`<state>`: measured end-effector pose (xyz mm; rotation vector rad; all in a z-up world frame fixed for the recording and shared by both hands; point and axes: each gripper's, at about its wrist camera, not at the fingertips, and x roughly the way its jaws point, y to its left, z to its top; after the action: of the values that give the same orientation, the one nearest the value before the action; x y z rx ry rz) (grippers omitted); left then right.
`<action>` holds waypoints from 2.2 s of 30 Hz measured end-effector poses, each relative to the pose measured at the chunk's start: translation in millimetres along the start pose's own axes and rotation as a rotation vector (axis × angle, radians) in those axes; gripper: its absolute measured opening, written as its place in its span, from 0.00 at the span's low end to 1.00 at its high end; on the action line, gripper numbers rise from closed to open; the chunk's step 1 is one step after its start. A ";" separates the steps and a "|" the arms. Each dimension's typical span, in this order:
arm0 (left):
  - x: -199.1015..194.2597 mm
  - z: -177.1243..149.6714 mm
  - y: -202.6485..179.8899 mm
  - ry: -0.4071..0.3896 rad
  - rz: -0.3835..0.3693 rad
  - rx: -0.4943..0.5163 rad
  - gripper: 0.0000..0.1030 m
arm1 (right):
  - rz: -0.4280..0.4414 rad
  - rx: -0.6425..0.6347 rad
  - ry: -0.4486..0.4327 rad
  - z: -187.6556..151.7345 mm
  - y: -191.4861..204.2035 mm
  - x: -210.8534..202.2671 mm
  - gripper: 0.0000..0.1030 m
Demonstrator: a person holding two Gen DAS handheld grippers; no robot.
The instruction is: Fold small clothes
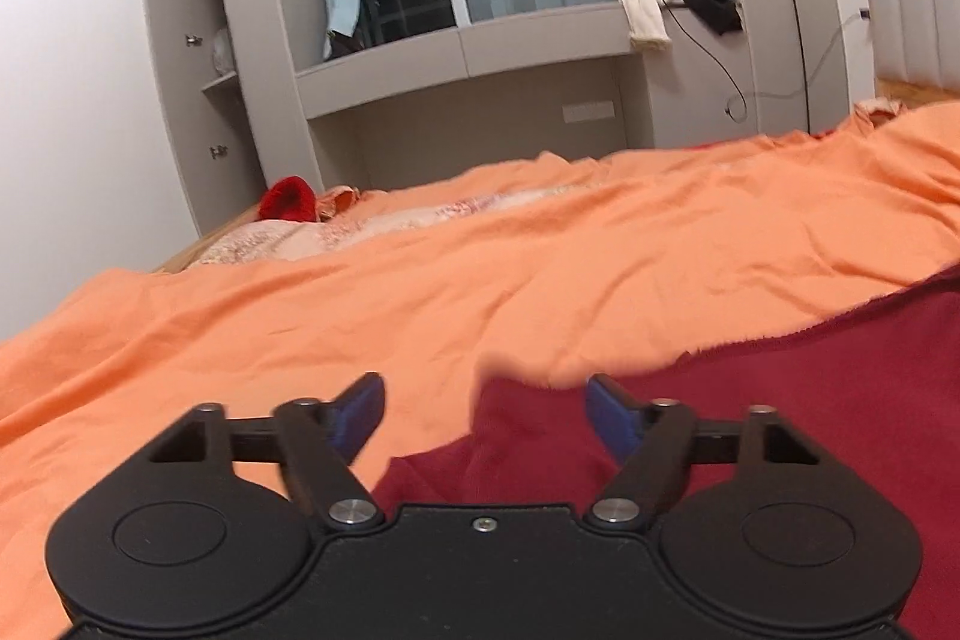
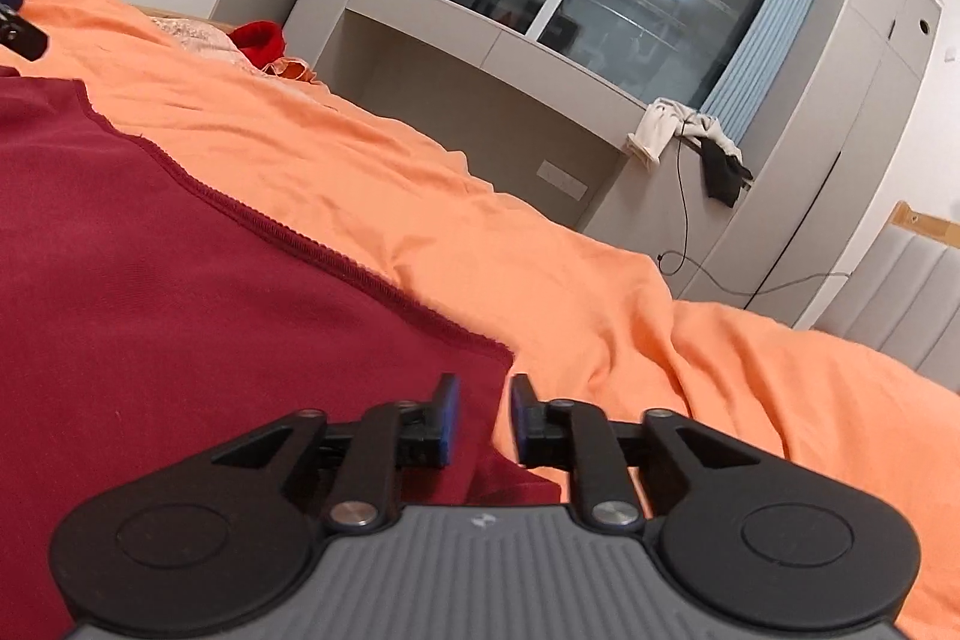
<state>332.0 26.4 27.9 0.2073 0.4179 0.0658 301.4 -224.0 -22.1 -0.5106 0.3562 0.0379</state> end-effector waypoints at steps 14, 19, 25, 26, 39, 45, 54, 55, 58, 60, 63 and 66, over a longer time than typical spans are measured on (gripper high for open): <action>12.1 -30.5 -5.9 0.134 0.030 0.049 0.86 | -0.030 0.091 0.055 -5.6 -17.1 7.7 0.99; 13.7 -31.0 -1.9 0.154 0.029 0.026 0.91 | -0.002 0.127 0.088 -11.1 -19.1 13.3 1.00; 19.6 -33.4 11.8 0.203 0.004 -0.069 0.99 | 0.024 0.169 0.096 -15.3 -23.6 14.7 1.00; 20.9 -33.9 15.0 0.211 -0.007 -0.092 0.99 | 0.025 0.173 0.096 -15.6 -24.1 14.6 1.00; 28.3 -38.3 27.0 0.244 -0.053 -0.196 0.99 | 0.010 0.161 0.089 -15.8 -19.5 12.5 1.00; 28.9 -38.3 27.2 0.245 -0.055 -0.200 0.99 | 0.004 0.154 0.087 -15.4 -18.0 11.7 1.00; 16.3 -36.8 34.7 0.175 -0.061 -0.251 0.99 | 0.013 0.113 0.082 -9.5 -20.1 5.4 1.00; 12.2 -35.9 36.8 0.155 -0.057 -0.268 0.99 | 0.011 0.092 0.075 -7.9 -19.7 2.1 1.00; -1.7 -31.3 43.2 0.097 -0.043 -0.317 0.99 | -0.016 0.032 0.042 -2.9 -17.8 -12.5 1.00; -11.3 -27.7 46.5 0.064 -0.044 -0.341 0.99 | -0.070 0.009 0.010 2.2 -16.6 -26.1 1.00; -29.8 -24.8 47.3 0.029 -0.051 -0.367 0.99 | -0.106 0.034 -0.058 11.0 -16.5 -48.4 1.00; -50.5 -24.7 43.7 0.005 -0.091 -0.371 0.99 | -0.064 0.071 -0.121 19.6 -12.9 -71.2 1.00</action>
<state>274.9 68.4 35.1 -0.1770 0.4122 0.0531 242.7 -222.0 24.4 -0.4464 0.2217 -0.0055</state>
